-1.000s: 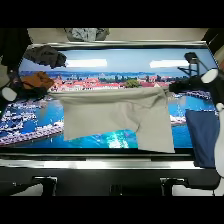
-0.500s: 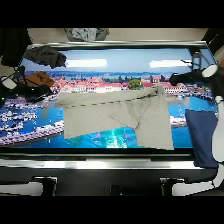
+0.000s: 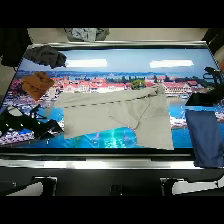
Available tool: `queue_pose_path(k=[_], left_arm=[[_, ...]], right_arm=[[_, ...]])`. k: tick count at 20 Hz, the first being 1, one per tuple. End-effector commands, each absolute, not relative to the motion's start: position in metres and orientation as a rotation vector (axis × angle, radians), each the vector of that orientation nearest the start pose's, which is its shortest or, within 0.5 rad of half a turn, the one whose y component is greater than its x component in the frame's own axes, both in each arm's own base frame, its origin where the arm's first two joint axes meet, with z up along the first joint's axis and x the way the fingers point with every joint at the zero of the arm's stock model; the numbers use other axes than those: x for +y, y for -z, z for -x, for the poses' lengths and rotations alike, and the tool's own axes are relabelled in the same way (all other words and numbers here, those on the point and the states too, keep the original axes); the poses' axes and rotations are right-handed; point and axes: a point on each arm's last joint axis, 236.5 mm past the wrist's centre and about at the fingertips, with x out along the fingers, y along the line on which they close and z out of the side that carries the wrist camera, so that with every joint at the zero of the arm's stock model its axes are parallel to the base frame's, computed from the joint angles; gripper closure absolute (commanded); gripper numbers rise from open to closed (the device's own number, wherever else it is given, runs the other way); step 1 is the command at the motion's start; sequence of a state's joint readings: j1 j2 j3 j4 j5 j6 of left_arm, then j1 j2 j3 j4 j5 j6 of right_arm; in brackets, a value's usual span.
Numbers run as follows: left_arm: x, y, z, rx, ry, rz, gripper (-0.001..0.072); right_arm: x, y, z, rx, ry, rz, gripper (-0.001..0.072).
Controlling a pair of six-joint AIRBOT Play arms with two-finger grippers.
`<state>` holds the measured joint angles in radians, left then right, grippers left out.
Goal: Fold the shirts.
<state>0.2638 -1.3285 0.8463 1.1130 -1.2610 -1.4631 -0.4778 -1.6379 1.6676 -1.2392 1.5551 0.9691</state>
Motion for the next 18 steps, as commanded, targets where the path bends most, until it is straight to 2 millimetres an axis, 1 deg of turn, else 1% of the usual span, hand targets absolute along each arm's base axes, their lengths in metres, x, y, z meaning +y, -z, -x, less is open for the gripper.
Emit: queue_pose_path(k=[1,2,3,4,5,6,7,8,9,10,12,14,15,16,17,18], left_arm=[[-0.059,0.107,-0.270,1.588,0.116,0.663,0.0067],[-0.064,0.108,-0.274,1.578,0.122,0.664,0.0068],[-0.068,0.109,-0.277,1.571,0.128,0.669,0.0089],[-0.070,0.110,-0.278,1.567,0.129,0.662,0.0165],[-0.068,0.111,-0.281,1.555,0.121,0.662,0.0269],[-0.067,0.111,-0.283,1.546,0.103,0.672,0.0395],[-0.065,0.111,-0.286,1.536,0.097,0.673,0.0496],[-0.065,0.112,-0.287,1.530,0.095,0.671,0.0628],[-0.065,0.112,-0.287,1.528,0.096,0.669,0.0675],[-0.064,0.112,-0.288,1.524,0.103,0.660,0.0675],[-0.065,0.111,-0.288,1.522,0.110,0.653,0.0676],[-0.065,0.108,-0.289,1.513,0.114,0.648,0.0676],[-0.065,0.107,-0.289,1.508,0.115,0.647,0.0675],[-0.065,0.105,-0.290,1.503,0.117,0.646,0.0675],[-0.065,0.103,-0.290,1.501,0.120,0.644,0.0675],[-0.065,0.101,-0.290,1.495,0.122,0.642,0.0675]], right_arm=[[-0.121,-0.025,-0.390,1.408,-0.336,-0.118,0.0046],[-0.121,-0.025,-0.390,1.408,-0.339,-0.114,0.0045],[-0.121,-0.025,-0.390,1.407,-0.340,-0.112,0.0046],[-0.121,-0.025,-0.390,1.409,-0.339,-0.111,0.0046],[-0.123,-0.024,-0.389,1.414,-0.335,-0.106,0.0046],[-0.125,-0.021,-0.386,1.429,-0.333,-0.095,0.0045],[-0.124,-0.016,-0.380,1.453,-0.336,-0.100,0.0045],[-0.118,-0.005,-0.372,1.485,-0.357,-0.125,0.0036],[-0.109,0.009,-0.364,1.513,-0.387,-0.135,0.0019],[-0.098,0.027,-0.362,1.523,-0.409,-0.131,0.0017],[-0.072,0.056,-0.381,1.452,-0.459,-0.144,0.0019],[-0.045,0.076,-0.397,1.424,-0.522,-0.207,0.0041],[-0.036,0.085,-0.404,1.412,-0.539,-0.227,0.0044],[-0.033,0.094,-0.410,1.400,-0.539,-0.237,0.0043],[-0.034,0.101,-0.415,1.390,-0.528,-0.245,0.0044],[-0.039,0.106,-0.418,1.386,-0.508,-0.238,0.0047]])
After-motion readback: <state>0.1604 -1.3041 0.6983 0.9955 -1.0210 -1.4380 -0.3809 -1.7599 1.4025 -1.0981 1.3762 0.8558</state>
